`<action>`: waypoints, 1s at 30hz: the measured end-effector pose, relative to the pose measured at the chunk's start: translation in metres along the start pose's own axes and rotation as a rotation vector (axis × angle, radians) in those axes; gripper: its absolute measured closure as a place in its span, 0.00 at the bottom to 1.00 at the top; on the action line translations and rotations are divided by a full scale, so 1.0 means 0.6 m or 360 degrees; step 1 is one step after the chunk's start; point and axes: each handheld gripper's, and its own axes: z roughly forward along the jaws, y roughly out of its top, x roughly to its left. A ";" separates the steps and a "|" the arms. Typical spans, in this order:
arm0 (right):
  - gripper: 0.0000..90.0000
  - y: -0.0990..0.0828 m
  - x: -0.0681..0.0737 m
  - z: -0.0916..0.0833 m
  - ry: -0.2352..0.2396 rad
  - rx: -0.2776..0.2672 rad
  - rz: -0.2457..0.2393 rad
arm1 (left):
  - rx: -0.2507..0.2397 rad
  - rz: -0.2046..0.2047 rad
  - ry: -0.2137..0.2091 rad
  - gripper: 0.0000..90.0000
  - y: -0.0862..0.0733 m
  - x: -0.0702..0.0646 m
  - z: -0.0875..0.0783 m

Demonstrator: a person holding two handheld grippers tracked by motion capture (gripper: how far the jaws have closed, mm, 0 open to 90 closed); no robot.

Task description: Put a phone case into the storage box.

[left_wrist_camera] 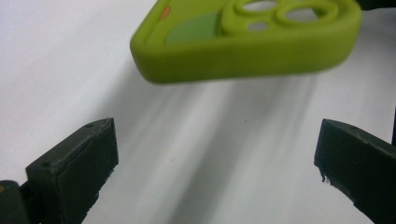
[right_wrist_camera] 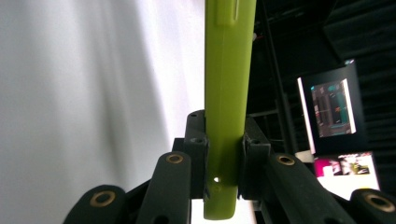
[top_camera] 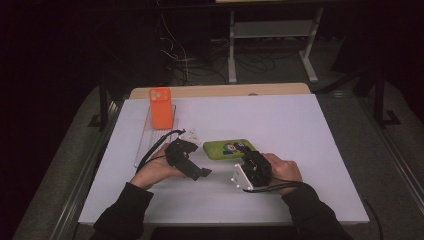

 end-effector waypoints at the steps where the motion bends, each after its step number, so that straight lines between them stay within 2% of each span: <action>1: 0.84 -0.001 -0.002 0.001 0.0000 0.0002 0.0020 | 0.0000 0.0001 0.0000 0.00 0.000 0.000 0.000; 4: 0.84 -0.007 -0.008 0.001 0.0033 0.0009 0.0139 | -0.0002 0.0002 0.0002 0.00 0.000 0.000 0.000; 5: 0.84 -0.009 -0.008 0.003 0.0036 -0.0007 0.0177 | -0.0022 -0.0019 0.0003 0.00 0.000 -0.002 0.001; 7: 0.84 -0.012 -0.014 0.002 0.0062 0.0008 0.0264 | -0.0024 0.0017 0.0008 0.00 0.001 0.001 0.001; 10: 0.84 -0.017 -0.021 0.003 0.0109 -0.0005 0.0382 | -0.0022 0.0015 0.0010 0.00 0.001 0.001 0.001; 11: 0.84 -0.017 -0.021 0.002 0.0132 0.0000 0.0471 | -0.0006 0.0035 0.0011 0.00 0.001 0.002 0.000; 13: 0.84 -0.020 -0.024 0.003 0.0170 -0.0008 0.0556 | 0.0002 0.0030 0.0008 0.00 0.001 0.002 -0.001; 16: 0.84 -0.026 -0.031 0.006 0.0223 0.0001 0.0638 | 0.0002 0.0030 0.0008 0.00 0.002 0.002 0.000; 17: 0.84 -0.027 -0.032 0.006 0.0236 -0.0003 0.0672 | -0.0020 0.0006 0.0008 0.00 0.001 0.000 0.001; 20: 0.84 -0.030 -0.037 0.007 0.0278 0.0002 0.0768 | -0.0019 0.0012 0.0000 0.00 0.002 0.001 0.000; 22: 0.84 -0.030 -0.039 0.008 0.0317 0.0002 0.0879 | -0.0013 0.0022 0.0004 0.00 0.002 0.001 0.000; 24: 0.84 -0.032 -0.042 0.010 0.0335 -0.0010 0.0947 | -0.0015 0.0006 0.0007 0.00 0.002 0.000 0.000; 25: 0.84 -0.032 -0.043 0.010 0.0349 -0.0005 0.1014 | -0.0016 0.0005 0.0006 0.00 0.002 0.001 0.000; 30: 0.84 -0.040 -0.051 0.013 0.0418 -0.0012 0.1195 | -0.0013 0.0007 0.0008 0.00 0.002 0.000 0.000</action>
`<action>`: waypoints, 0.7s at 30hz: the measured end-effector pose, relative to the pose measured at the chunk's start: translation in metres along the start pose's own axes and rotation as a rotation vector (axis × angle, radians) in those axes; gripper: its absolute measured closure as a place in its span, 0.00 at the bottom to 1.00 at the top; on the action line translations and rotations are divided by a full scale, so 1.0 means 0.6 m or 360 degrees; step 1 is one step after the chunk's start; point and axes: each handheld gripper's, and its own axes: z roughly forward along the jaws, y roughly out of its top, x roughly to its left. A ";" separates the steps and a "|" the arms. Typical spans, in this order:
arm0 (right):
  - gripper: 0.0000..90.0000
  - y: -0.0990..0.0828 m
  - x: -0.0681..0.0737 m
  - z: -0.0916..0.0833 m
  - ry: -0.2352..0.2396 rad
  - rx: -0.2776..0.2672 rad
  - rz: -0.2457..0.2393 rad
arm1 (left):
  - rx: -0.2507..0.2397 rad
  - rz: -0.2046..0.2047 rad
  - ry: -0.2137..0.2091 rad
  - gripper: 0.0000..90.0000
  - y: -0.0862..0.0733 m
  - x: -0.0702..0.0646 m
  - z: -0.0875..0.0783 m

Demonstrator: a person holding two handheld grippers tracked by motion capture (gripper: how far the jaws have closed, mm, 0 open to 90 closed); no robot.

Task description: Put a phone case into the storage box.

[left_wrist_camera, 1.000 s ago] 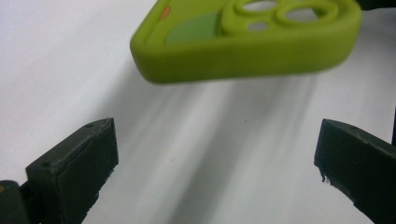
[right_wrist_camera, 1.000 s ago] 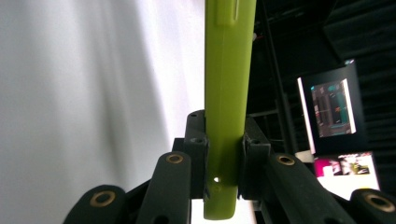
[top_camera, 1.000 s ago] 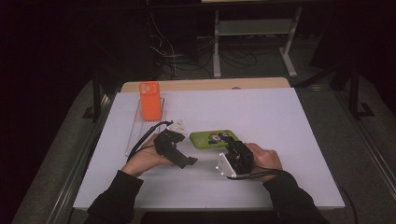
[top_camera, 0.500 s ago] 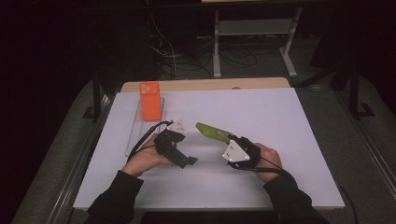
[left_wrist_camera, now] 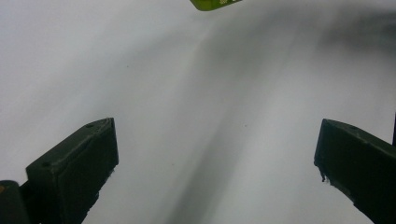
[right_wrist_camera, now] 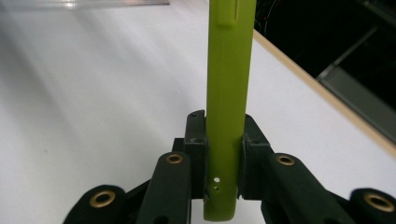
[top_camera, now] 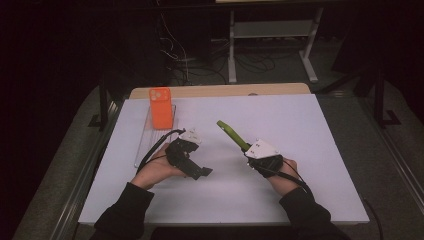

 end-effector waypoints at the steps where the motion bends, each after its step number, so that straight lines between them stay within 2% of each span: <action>1: 0.84 0.000 -0.002 0.000 0.0014 0.0000 0.0044 | 0.0001 0.0001 0.0002 0.00 0.000 0.000 0.000; 5: 0.84 -0.003 -0.012 0.002 0.0087 0.0009 0.0218 | -0.0008 -0.0013 0.0010 0.00 0.001 -0.001 0.001; 10: 0.84 -0.010 -0.026 0.004 0.0156 0.0014 0.0383 | -0.0004 -0.0018 0.0012 0.00 0.001 0.001 0.002; 13: 0.84 -0.012 -0.031 0.007 0.0199 0.0012 0.0534 | 0.0003 -0.0002 0.0025 0.00 0.001 0.003 0.002; 16: 0.84 -0.016 -0.038 0.010 0.0240 0.0007 0.0686 | -0.0050 -0.0068 0.0041 0.00 0.002 0.002 0.003; 17: 0.84 -0.017 -0.039 0.010 0.0252 0.0004 0.0718 | -0.0030 -0.0042 0.0046 0.00 0.003 0.006 0.001; 19: 0.84 -0.017 -0.038 0.010 0.0273 -0.0002 0.0766 | -0.0075 -0.0085 0.0051 0.00 0.005 0.007 0.001; 21: 0.84 -0.017 -0.036 0.010 0.0279 0.0004 0.0775 | -0.0132 -0.0125 0.0059 0.00 0.008 0.008 0.001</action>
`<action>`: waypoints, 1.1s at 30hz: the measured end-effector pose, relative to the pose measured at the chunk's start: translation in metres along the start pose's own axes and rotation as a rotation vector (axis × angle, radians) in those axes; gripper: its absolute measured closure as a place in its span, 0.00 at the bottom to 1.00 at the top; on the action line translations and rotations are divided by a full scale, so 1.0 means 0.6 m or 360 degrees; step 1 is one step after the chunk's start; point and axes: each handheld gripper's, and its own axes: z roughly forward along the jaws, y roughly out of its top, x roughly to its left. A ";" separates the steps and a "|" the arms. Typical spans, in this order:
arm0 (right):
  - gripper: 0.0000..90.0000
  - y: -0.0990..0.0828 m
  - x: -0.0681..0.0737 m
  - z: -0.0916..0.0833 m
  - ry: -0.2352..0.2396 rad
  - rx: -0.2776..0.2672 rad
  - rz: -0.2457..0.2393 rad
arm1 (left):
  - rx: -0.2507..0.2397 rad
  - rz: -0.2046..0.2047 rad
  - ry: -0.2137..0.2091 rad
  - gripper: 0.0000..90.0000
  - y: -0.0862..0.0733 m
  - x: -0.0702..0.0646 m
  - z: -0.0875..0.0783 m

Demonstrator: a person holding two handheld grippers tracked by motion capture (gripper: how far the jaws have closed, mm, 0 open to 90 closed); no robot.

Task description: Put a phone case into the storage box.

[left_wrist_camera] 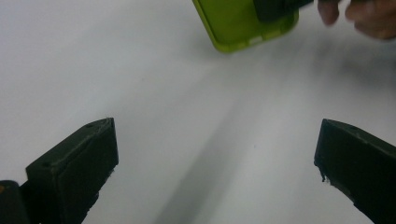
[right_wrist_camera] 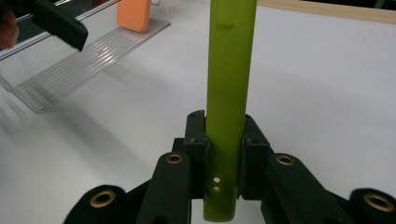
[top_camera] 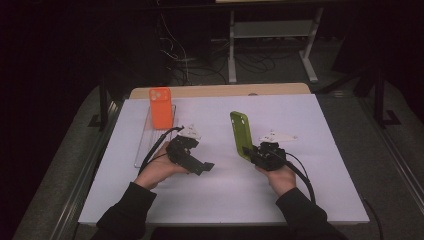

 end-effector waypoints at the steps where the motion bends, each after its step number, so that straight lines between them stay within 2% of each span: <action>1: 0.84 0.000 0.002 0.001 -0.0005 0.0003 -0.0005 | -0.0025 -0.0022 0.0001 0.00 0.003 0.001 0.000; 2: 0.84 -0.001 0.003 0.001 0.0003 0.0007 -0.0005 | -0.0060 -0.0056 -0.0009 0.00 0.006 0.002 0.001; 4: 0.84 -0.001 0.007 0.003 0.0009 0.0018 0.0002 | -0.0097 -0.0061 -0.0005 0.00 0.013 0.005 0.002; 6: 0.84 -0.002 0.009 0.005 0.0003 0.0009 -0.0021 | -0.0150 -0.0117 -0.0033 0.00 0.020 0.007 0.005; 8: 0.84 -0.002 0.013 0.006 0.0010 0.0012 -0.0013 | -0.0182 -0.0149 -0.0051 0.00 0.030 0.008 0.009; 10: 0.84 0.000 0.016 0.004 0.0020 0.0018 0.0011 | -0.0214 -0.0161 -0.0046 0.00 0.042 0.009 0.013; 11: 0.84 0.000 0.016 0.004 0.0024 0.0005 -0.0009 | -0.0240 -0.0180 -0.0055 0.00 0.048 0.009 0.014; 12: 0.84 0.001 0.016 0.003 0.0027 -0.0001 -0.0013 | -0.0234 -0.0163 -0.0064 0.00 0.053 0.012 0.014; 13: 0.84 0.002 0.018 0.001 0.0030 -0.0003 -0.0004 | -0.0256 -0.0195 -0.0072 0.00 0.059 0.011 0.017; 15: 0.84 0.003 0.017 -0.001 0.0034 -0.0024 -0.0031 | -0.0279 -0.0191 -0.0073 0.00 0.070 0.012 0.021; 17: 0.84 0.004 0.019 -0.004 0.0036 -0.0019 -0.0018 | -0.0287 -0.0200 -0.0055 0.00 0.079 0.014 0.025; 23: 0.84 0.006 0.020 -0.006 0.0033 -0.0038 -0.0021 | -0.0331 -0.0209 -0.0124 0.00 0.102 0.009 0.042; 25: 0.84 0.006 0.020 -0.005 0.0038 -0.0042 -0.0024 | -0.0341 -0.0189 -0.0125 0.00 0.108 0.009 0.047; 28: 0.84 0.005 0.022 -0.005 0.0042 -0.0039 -0.0027 | -0.0368 -0.0223 -0.0133 0.00 0.116 0.006 0.055; 33: 0.84 0.005 0.022 -0.004 0.0056 -0.0044 -0.0031 | -0.0386 -0.0224 -0.0145 0.00 0.125 0.004 0.068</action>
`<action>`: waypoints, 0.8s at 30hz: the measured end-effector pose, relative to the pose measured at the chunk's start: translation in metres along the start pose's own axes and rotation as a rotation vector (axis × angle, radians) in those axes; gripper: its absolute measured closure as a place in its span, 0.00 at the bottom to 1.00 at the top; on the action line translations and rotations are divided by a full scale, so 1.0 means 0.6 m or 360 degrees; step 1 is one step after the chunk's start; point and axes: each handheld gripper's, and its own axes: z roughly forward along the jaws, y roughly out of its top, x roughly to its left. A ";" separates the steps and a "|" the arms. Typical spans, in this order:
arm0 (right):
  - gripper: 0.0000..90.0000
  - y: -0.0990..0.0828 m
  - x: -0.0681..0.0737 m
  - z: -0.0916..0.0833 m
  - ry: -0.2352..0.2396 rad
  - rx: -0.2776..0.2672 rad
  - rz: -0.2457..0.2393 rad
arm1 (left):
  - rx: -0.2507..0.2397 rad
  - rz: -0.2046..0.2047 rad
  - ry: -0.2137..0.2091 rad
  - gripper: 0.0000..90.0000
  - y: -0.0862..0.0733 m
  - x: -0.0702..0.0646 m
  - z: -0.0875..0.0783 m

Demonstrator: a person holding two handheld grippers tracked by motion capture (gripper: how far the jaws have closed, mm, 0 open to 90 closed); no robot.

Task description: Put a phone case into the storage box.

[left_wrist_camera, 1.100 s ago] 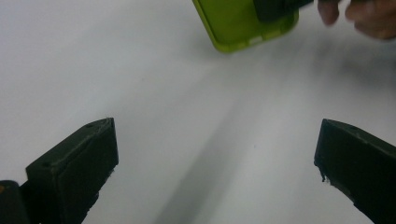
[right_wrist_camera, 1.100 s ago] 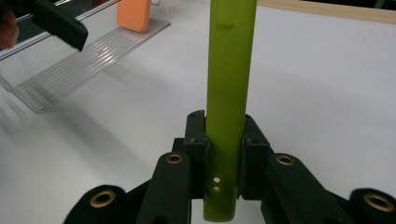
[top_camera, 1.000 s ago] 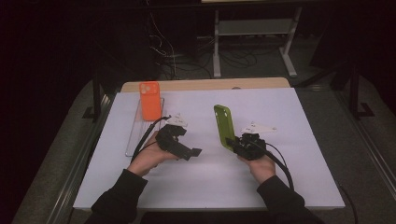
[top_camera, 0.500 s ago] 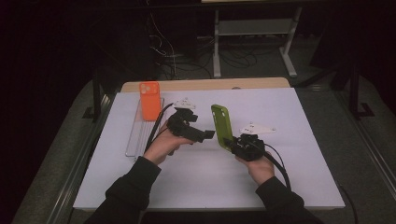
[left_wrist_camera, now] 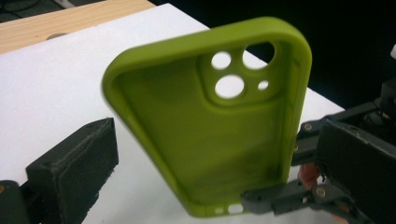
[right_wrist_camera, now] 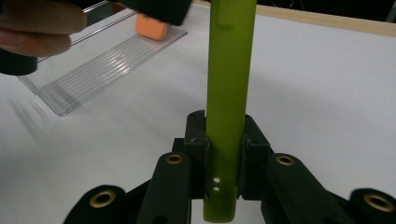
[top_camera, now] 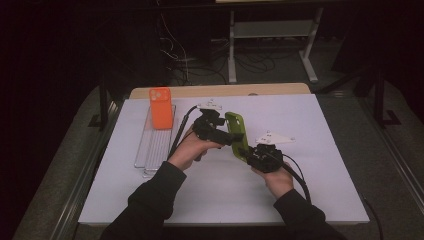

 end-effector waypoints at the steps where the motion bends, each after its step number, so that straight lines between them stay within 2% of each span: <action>1: 0.84 0.000 0.000 0.000 0.0005 -0.0001 -0.0002 | -0.0016 -0.0013 0.0000 0.00 0.001 -0.001 0.003; 6: 0.84 0.002 -0.001 0.002 0.0033 -0.0011 -0.0001 | -0.0025 -0.0034 0.0010 0.00 0.003 0.000 0.015; 7: 0.84 0.002 -0.001 0.002 0.0033 -0.0012 -0.0001 | -0.0030 -0.0055 0.0006 0.00 0.002 -0.001 0.017; 12: 0.84 0.002 0.000 0.002 0.0024 -0.0011 -0.0016 | -0.0054 -0.0061 0.0003 0.01 0.002 -0.002 0.019; 14: 0.84 0.002 0.001 0.002 0.0023 -0.0010 -0.0011 | -0.0076 -0.0066 0.0036 0.08 0.004 -0.002 0.016; 15: 0.84 0.002 0.001 0.002 0.0023 -0.0011 -0.0010 | -0.0096 -0.0082 0.0027 0.10 0.004 -0.002 0.015; 20: 0.84 0.003 0.001 0.003 0.0019 -0.0012 -0.0019 | -0.0119 -0.0093 0.0011 0.13 0.005 0.000 0.015; 24: 0.84 0.001 0.002 0.004 0.0014 0.0005 -0.0034 | -0.0090 -0.0081 0.0000 0.15 0.004 0.001 0.014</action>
